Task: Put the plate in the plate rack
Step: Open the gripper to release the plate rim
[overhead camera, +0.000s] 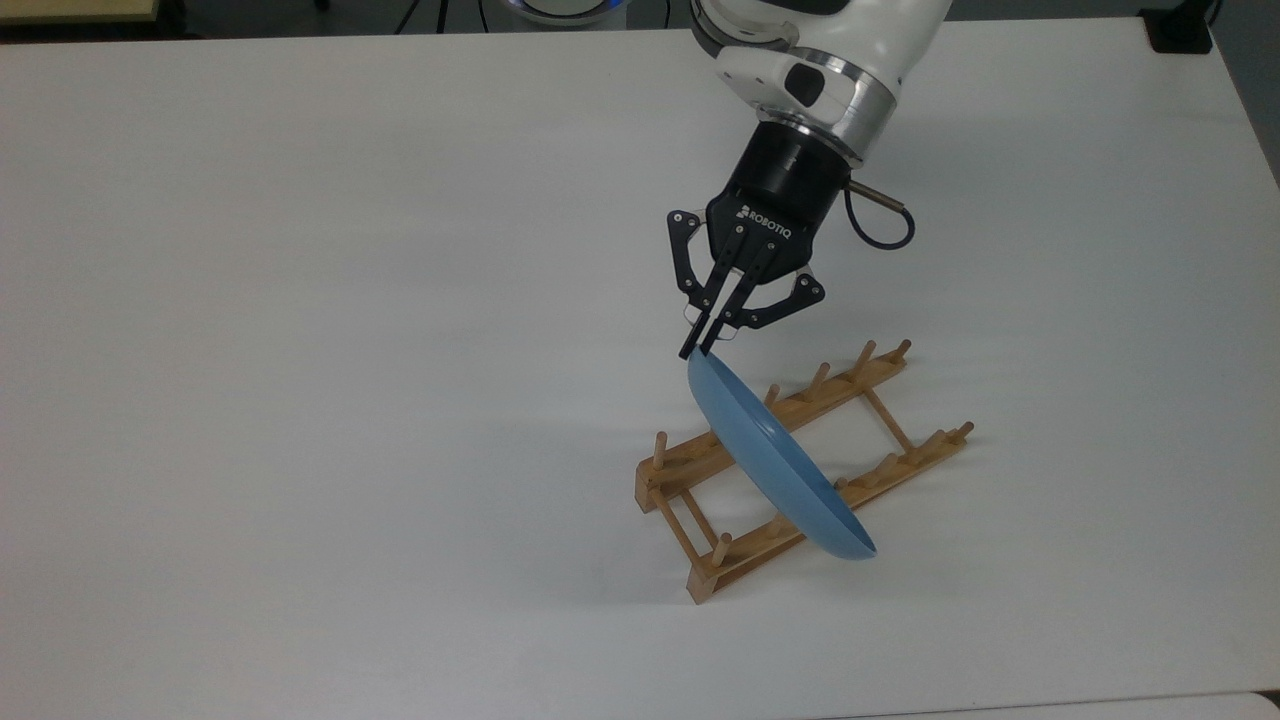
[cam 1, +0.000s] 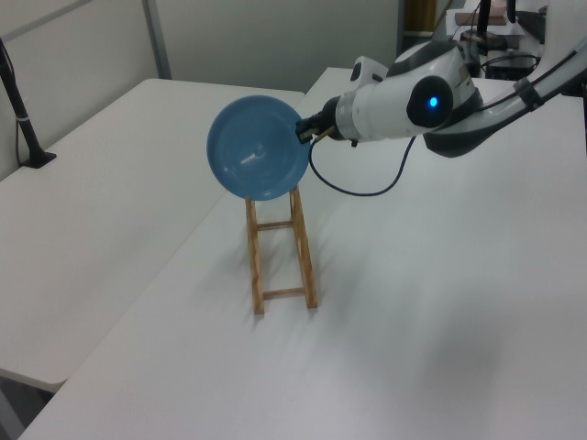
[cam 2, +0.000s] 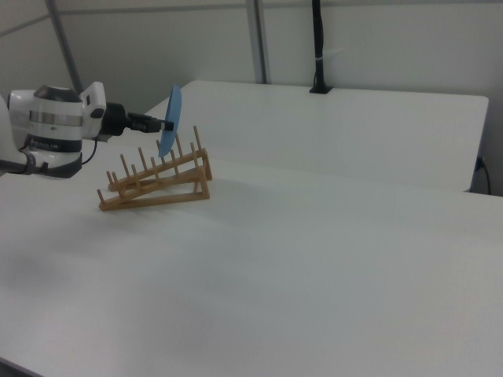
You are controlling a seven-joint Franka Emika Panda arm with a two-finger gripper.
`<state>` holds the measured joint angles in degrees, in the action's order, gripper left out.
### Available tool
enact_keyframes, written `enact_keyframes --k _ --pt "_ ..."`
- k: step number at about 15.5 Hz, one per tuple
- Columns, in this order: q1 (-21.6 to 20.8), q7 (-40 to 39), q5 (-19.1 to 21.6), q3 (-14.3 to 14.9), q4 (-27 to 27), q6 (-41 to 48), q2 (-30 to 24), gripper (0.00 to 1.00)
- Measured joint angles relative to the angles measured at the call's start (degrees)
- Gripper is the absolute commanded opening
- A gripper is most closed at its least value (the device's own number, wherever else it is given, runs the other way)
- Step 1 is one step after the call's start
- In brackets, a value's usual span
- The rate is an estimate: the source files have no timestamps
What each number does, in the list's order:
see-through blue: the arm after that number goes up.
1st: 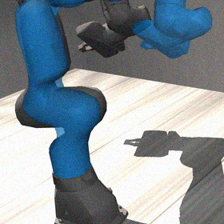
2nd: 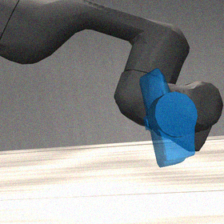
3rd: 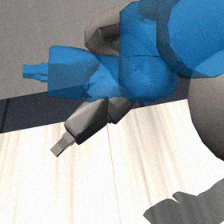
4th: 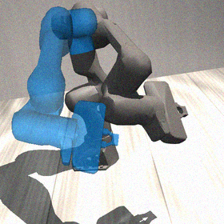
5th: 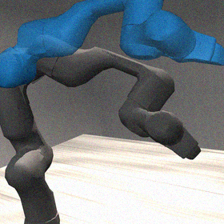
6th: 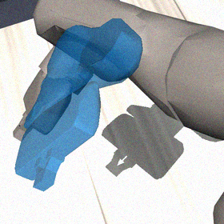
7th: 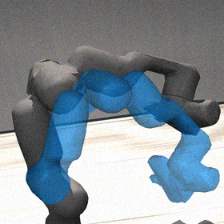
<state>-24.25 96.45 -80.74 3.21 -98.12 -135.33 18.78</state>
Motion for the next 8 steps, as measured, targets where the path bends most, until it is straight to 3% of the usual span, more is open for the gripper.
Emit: enact_keyframes --k 2,3,4,6,7,8 --pt "-0.6 0.7 -0.1 0.0 -0.1 0.7 0.4 0.0" --pt "-0.8 0.8 -0.1 0.0 -0.2 0.9 0.5 0.09" --pt "-0.8 0.8 -0.1 0.0 -0.3 0.9 0.6 0.4" --pt "-0.8 0.8 -0.1 0.0 -0.3 0.9 0.6 0.87" --pt "-0.8 0.8 -0.1 0.0 -0.3 0.9 0.7 1.0" --pt "-0.8 0.9 -0.1 0.1 -0.3 0.9 0.7 1.0"
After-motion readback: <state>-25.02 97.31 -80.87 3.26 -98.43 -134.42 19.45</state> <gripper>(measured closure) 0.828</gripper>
